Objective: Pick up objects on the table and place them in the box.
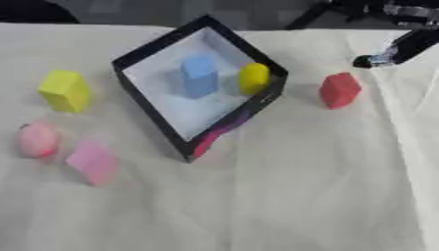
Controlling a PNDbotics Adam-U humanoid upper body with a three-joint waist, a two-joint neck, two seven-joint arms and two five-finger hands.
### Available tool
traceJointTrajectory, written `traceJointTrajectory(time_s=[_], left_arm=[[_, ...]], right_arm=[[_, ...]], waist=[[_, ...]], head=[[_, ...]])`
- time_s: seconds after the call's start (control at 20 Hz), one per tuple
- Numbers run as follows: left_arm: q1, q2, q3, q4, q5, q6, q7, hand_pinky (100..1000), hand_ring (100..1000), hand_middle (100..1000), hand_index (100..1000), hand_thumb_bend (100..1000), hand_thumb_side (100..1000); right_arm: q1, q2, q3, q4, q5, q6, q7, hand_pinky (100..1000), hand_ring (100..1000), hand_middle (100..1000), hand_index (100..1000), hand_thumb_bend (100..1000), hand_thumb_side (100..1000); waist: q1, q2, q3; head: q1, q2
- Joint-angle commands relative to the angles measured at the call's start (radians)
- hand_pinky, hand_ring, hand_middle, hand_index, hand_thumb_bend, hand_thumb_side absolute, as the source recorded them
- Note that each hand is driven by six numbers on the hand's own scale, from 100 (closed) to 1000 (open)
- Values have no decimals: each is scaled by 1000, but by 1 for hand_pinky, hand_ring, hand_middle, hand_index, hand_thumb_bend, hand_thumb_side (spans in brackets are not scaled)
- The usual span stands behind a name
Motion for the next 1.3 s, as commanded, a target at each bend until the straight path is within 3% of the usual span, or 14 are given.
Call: traceJointTrajectory(time_s=[0.05, 0.3, 0.7, 1.1, 1.3], left_arm=[[-14, 28, 1, -21, -10, 1, -4, 891, 1000, 833, 795, 100, 692], [-14, 28, -1, -21, -15, 2, -10, 892, 1000, 832, 795, 100, 695], [-15, 30, -5, -21, -16, 7, -15, 892, 1000, 830, 792, 100, 697], [-18, 32, -6, -21, -14, 8, -16, 892, 1000, 829, 790, 100, 698], [-16, 34, -6, -21, -17, 8, -17, 893, 1000, 833, 790, 100, 699]], right_arm=[[-10, -33, 0, 4, -4, -267, 283, 966, 892, 847, 988, 455, 511], [-2, -38, 7, 7, -48, -289, 338, 971, 887, 843, 990, 455, 454], [1, -31, 61, -8, -123, -290, 344, 978, 875, 834, 990, 428, 347], [11, -32, 118, -39, -143, -290, 344, 979, 874, 834, 991, 405, 306], [14, -41, 135, -58, -146, -290, 344, 977, 875, 836, 992, 405, 295]], waist=[[-15, -4, 2], [-16, 0, 3], [-19, 0, 5], [-22, 2, 6], [-23, 3, 4]], head=[[-2, -20], [-3, -25], [-2, -26], [-8, 15], [-7, 15]])
